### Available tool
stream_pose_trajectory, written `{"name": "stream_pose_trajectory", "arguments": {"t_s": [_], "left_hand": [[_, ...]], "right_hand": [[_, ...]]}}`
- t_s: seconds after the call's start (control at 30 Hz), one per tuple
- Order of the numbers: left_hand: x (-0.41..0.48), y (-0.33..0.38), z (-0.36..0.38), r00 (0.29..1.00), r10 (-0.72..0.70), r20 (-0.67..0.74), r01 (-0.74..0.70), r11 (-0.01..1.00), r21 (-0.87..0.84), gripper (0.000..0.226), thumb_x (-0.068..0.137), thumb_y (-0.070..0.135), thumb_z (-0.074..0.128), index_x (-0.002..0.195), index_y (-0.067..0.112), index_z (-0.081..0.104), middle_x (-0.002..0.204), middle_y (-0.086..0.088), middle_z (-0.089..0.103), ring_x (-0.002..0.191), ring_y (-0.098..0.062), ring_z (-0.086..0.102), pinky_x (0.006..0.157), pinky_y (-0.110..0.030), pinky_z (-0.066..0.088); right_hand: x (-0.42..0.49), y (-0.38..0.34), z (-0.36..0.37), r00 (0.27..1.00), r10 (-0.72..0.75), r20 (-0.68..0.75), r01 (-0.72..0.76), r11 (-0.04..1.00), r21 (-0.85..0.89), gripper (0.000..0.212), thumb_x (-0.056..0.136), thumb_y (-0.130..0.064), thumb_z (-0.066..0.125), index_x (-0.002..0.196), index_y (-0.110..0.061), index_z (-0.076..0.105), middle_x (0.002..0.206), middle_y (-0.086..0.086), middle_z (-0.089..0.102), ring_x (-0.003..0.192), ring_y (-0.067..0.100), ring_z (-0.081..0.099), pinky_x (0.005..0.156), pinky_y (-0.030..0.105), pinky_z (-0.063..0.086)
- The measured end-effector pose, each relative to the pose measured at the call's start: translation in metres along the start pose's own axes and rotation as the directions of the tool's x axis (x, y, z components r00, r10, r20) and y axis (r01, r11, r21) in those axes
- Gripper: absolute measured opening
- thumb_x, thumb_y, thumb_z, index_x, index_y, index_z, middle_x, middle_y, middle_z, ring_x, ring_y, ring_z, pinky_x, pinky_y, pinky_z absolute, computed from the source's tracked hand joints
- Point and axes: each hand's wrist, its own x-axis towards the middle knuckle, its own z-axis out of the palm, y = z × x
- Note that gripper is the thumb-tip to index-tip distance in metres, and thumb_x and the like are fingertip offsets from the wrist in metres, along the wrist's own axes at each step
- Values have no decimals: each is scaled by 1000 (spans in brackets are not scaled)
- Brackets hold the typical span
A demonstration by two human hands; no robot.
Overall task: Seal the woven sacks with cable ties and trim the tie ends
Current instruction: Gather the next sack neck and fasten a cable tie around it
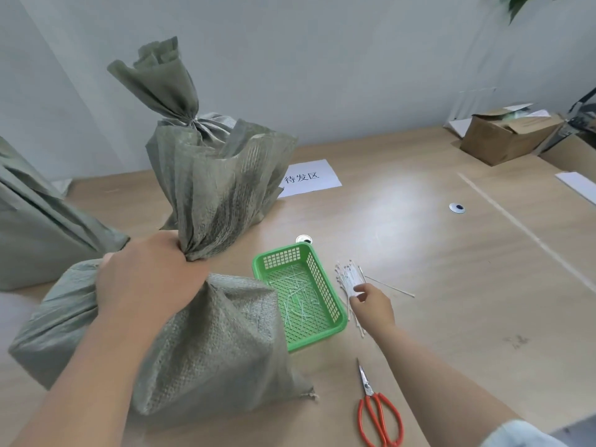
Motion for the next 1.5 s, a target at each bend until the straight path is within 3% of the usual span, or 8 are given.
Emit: {"name": "stream_pose_trajectory", "arguments": {"t_s": [0.1,0.2,0.37,0.5,0.7,1.13,1.33,1.5], "left_hand": [[1,8,2,1000,2,-2,-2,1000,13,36,88,41,58,59,21,50,60,0,45,74,-33,50,80,-40,46],[2,13,5,1000,-4,-3,4,1000,-6,36,89,42,57,60,21,49,61,-1,44,77,-33,48,82,-41,47],[5,13,11,999,-7,-41,6,1000,-7,32,86,41,58,62,22,49,79,-15,64,84,-39,58,83,-43,49],[7,12,14,999,-25,-40,25,1000,2,30,85,41,60,63,20,54,74,-12,64,83,-41,60,82,-44,50],[7,6,16,996,-71,-45,71,997,-14,29,83,41,62,65,18,59,70,-15,66,80,-41,61,80,-46,54],[7,6,17,995,-82,-53,83,996,27,32,83,47,62,69,18,59,72,-15,68,83,-43,62,78,-46,55],[5,6,17,996,-76,-52,77,997,20,31,85,47,61,75,17,61,81,-17,68,87,-44,62,81,-47,54],[5,4,16,996,-72,-49,73,997,24,30,84,46,61,72,18,59,80,-16,68,85,-43,61,80,-46,54]], "right_hand": [[12,18,8,996,62,62,-55,992,-110,38,86,-19,59,123,-19,63,81,-9,62,85,22,65,78,33,54],[23,28,19,993,81,88,-67,985,-159,43,82,-20,61,125,-21,63,103,1,67,89,29,69,79,42,59],[37,37,36,998,42,46,-26,954,-298,41,86,-18,60,126,-19,65,122,8,65,109,31,63,89,40,54],[43,48,45,998,54,43,-32,916,-399,31,90,-18,55,118,-17,68,119,10,60,108,34,62,81,37,51],[50,57,53,996,91,22,-75,912,-402,24,92,-19,53,114,-14,61,115,10,64,107,33,61,77,33,42],[49,61,51,994,110,9,-98,923,-371,17,88,-19,56,97,-15,71,104,11,71,101,33,66,80,34,51],[41,60,49,998,58,-13,-59,960,-273,19,88,-17,59,105,-17,69,105,8,69,103,31,63,72,30,41],[39,62,47,1000,-26,14,28,975,-218,20,86,-12,60,103,-16,69,100,4,66,99,26,62,76,31,45]]}}
